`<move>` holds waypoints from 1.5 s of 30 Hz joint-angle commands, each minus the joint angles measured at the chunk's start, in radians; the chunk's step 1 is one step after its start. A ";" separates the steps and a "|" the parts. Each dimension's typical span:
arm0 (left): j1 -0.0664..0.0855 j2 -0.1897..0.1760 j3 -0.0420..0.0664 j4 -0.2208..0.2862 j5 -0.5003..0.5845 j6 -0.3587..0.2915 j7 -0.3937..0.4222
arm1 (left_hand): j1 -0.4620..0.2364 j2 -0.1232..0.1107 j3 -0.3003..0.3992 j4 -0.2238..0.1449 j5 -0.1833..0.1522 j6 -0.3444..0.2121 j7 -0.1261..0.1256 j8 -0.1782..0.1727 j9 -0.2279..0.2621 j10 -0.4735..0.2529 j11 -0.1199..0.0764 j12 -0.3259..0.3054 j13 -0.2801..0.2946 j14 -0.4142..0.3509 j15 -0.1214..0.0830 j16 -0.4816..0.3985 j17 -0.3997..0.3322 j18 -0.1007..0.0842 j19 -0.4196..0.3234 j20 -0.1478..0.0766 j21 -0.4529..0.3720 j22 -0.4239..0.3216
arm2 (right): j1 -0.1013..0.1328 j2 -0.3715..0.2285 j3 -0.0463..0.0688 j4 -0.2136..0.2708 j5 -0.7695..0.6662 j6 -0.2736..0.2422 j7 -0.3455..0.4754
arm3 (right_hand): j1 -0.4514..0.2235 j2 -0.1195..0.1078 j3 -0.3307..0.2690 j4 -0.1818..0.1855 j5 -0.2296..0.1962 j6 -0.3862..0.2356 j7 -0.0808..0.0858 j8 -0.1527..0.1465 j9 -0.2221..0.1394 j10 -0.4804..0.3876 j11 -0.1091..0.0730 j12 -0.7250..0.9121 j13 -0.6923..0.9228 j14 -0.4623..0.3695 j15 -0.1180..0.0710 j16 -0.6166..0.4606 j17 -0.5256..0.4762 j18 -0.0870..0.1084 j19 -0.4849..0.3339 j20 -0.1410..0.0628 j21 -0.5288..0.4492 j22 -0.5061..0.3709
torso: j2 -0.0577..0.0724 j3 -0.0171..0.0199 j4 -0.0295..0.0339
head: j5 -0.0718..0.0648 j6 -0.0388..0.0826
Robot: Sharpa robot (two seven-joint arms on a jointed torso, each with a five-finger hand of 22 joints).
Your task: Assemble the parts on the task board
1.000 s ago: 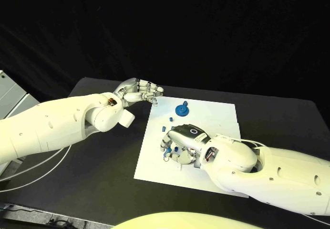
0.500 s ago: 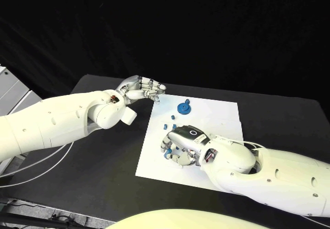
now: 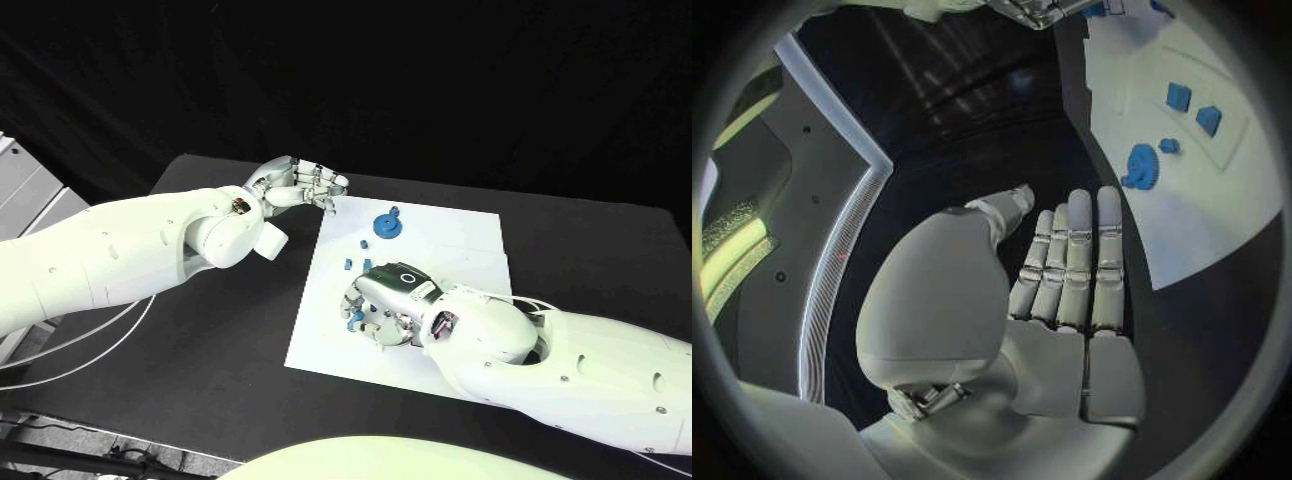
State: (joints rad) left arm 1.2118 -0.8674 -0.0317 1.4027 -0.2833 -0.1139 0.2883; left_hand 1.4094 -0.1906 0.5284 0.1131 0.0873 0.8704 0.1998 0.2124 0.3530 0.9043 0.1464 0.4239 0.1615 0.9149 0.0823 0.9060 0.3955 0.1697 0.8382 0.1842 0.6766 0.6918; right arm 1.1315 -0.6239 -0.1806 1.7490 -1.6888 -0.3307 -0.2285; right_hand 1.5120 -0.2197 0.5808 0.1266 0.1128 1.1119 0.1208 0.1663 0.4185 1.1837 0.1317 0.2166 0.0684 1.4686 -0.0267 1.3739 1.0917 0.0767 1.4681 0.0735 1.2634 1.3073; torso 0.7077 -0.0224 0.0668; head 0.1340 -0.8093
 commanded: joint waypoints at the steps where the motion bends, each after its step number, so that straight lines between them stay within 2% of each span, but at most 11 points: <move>1: 0.000 0.001 0.001 0.002 0.001 0.011 0.009 | 0.007 0.001 -0.006 -0.001 -0.003 -0.006 0.003 -0.001 -0.002 -0.006 0.001 0.006 -0.001 0.003 0.002 -0.004 -0.002 0.012 0.006 -0.001 -0.007 -0.001 | -0.001 0.000 0.000 -0.002 -0.024 0.018 0.004 | -0.003 0.013 0.002 -0.006 0.006 0.001 0.003 0.005 0.001 0.092 -0.087 0.004 0.061 0.016 -0.007 0.001 -0.001 -0.016 0.008 -0.006 0.006 0.108 | 0.000 0.0008 -0.0006 | 0.001 -0.001; 11: 0.000 0.001 0.001 0.001 0.001 0.011 0.008 | 0.007 0.001 -0.006 -0.001 -0.003 -0.006 0.003 -0.001 -0.002 -0.006 0.001 0.006 -0.001 0.003 0.002 -0.004 -0.002 0.012 0.006 -0.001 -0.007 -0.001 | -0.003 0.004 -0.001 -0.007 -0.029 0.023 0.001 | -0.005 0.013 0.003 -0.007 0.007 0.001 0.003 0.005 0.001 0.092 -0.087 0.003 0.061 0.016 -0.007 0.002 0.000 -0.017 0.008 -0.006 0.007 0.108 | 0.000 0.0006 -0.0009 | 0.000 0.002; 30: 0.000 -0.001 0.001 0.003 0.001 0.011 0.006 | 0.007 0.001 -0.006 -0.001 -0.003 -0.006 0.003 -0.001 -0.002 -0.006 0.001 0.006 -0.001 0.003 0.002 -0.004 -0.002 0.012 0.006 -0.001 -0.007 -0.001 | -0.011 0.023 -0.005 -0.019 -0.045 0.049 -0.007 | -0.022 0.008 0.004 -0.013 0.001 -0.005 0.004 0.003 0.003 0.089 -0.085 -0.004 0.066 0.015 -0.006 -0.001 -0.005 -0.015 0.005 -0.005 -0.003 0.105 | 0.000 -0.0007 0.0003 | 0.000 -0.003; 33: 0.000 -0.001 0.001 0.003 0.001 0.010 0.006 | 0.007 0.001 -0.006 -0.001 -0.003 -0.006 0.003 -0.001 -0.002 -0.006 0.001 0.006 -0.001 0.003 0.002 -0.004 -0.002 0.012 0.006 -0.001 -0.007 -0.001 | -0.011 0.025 -0.005 -0.021 -0.043 0.052 -0.003 | -0.040 0.002 0.002 -0.017 0.006 -0.015 0.006 -0.002 0.003 0.083 -0.083 -0.013 0.069 0.015 -0.004 0.000 -0.004 -0.014 0.003 -0.004 -0.007 0.104 | 0.000 -0.0006 0.0000 | 0.000 -0.003; 34: 0.000 -0.002 0.001 0.003 0.001 0.010 0.006 | 0.007 0.001 -0.006 -0.001 -0.003 -0.006 0.003 -0.001 -0.002 -0.006 0.001 0.006 -0.001 0.003 0.002 -0.004 -0.002 0.012 0.006 -0.001 -0.007 -0.001 | -0.011 0.025 -0.005 -0.022 -0.042 0.052 -0.002 | -0.055 -0.005 -0.001 -0.014 0.024 -0.025 0.009 -0.007 0.001 0.076 -0.081 -0.020 0.070 0.015 -0.001 0.001 -0.003 -0.014 0.002 -0.002 -0.011 0.102 | -0.001 -0.0006 -0.0003 | -0.001 -0.003; 38: 0.000 -0.002 0.001 0.003 0.001 0.010 0.006 | 0.007 0.001 -0.006 -0.001 -0.003 -0.006 0.003 -0.001 -0.002 -0.006 0.001 0.006 -0.001 0.003 0.002 -0.004 -0.002 0.012 0.006 -0.001 -0.007 -0.001 | -0.012 0.026 -0.006 -0.024 -0.037 0.053 0.007 | -0.083 -0.020 -0.007 -0.012 0.037 -0.053 0.016 -0.023 -0.003 0.043 -0.068 -0.048 0.065 0.014 0.008 0.000 -0.005 -0.012 -0.002 0.005 -0.023 0.098 | -0.001 -0.0005 -0.0007 | -0.002 -0.004; 40: 0.000 -0.002 0.001 0.003 0.001 0.010 0.006 | 0.007 0.001 -0.007 0.001 -0.004 -0.007 0.003 0.000 -0.002 -0.008 0.002 0.007 -0.002 0.003 0.003 -0.004 -0.002 0.012 0.007 0.000 -0.008 -0.002 | -0.012 0.025 -0.007 -0.024 -0.036 0.049 0.012 | -0.106 -0.037 -0.013 -0.006 0.040 -0.086 0.019 -0.040 -0.008 0.001 -0.057 -0.074 0.056 0.012 0.018 -0.002 -0.011 -0.007 -0.011 0.012 -0.052 0.085 | -0.001 -0.0004 -0.0010 | -0.002 -0.004; 43: 0.000 -0.003 0.001 0.003 0.001 0.010 0.005 | 0.007 0.001 -0.007 0.001 -0.004 -0.007 0.003 0.000 -0.002 -0.008 0.002 0.007 -0.002 0.003 0.003 -0.004 -0.002 0.012 0.007 0.000 -0.008 -0.002 | -0.012 0.023 -0.007 -0.024 -0.035 0.040 0.017 | -0.115 -0.045 -0.016 -0.006 0.041 -0.099 0.021 -0.046 -0.010 -0.022 -0.052 -0.084 0.050 0.009 0.022 -0.006 -0.018 -0.004 -0.016 0.017 -0.068 0.077 | -0.001 -0.0004 -0.0007 | -0.002 -0.004; 45: 0.000 -0.003 0.001 0.003 0.001 0.010 0.005 | 0.007 0.001 -0.007 0.001 -0.004 -0.007 0.003 0.000 -0.002 -0.008 0.002 0.007 -0.002 0.003 0.003 -0.004 -0.002 0.012 0.007 0.000 -0.008 -0.002 | -0.012 0.021 -0.007 -0.024 -0.034 0.032 0.019 | -0.125 -0.054 -0.023 -0.006 0.041 -0.117 0.023 -0.054 -0.011 -0.062 -0.044 -0.097 0.042 0.001 0.028 -0.018 -0.043 0.005 -0.033 0.022 -0.120 0.052 | -0.001 0.0001 -0.0010 | -0.002 -0.004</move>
State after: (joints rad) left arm 1.2118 -0.8708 -0.0317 1.4034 -0.2833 -0.1139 0.2870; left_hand 1.4094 -0.1906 0.5284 0.1131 0.0873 0.8704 0.1998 0.2124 0.3530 0.9043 0.1464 0.4281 0.1605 0.9149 0.0823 0.9060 0.3944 0.1696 0.8382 0.1842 0.6720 0.6905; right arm 1.1227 -0.6019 -0.1856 1.7240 -1.7192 -0.3057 -0.2290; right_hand 1.3955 -0.2727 0.5600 0.1204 0.1536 0.9989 0.1435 0.1157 0.4080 1.1334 0.0832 0.1243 0.1136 1.4664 -0.0035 1.3599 1.0543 0.0769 1.4407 0.0964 1.1542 1.3077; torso 0.7069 -0.0230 0.0662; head 0.1324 -0.8136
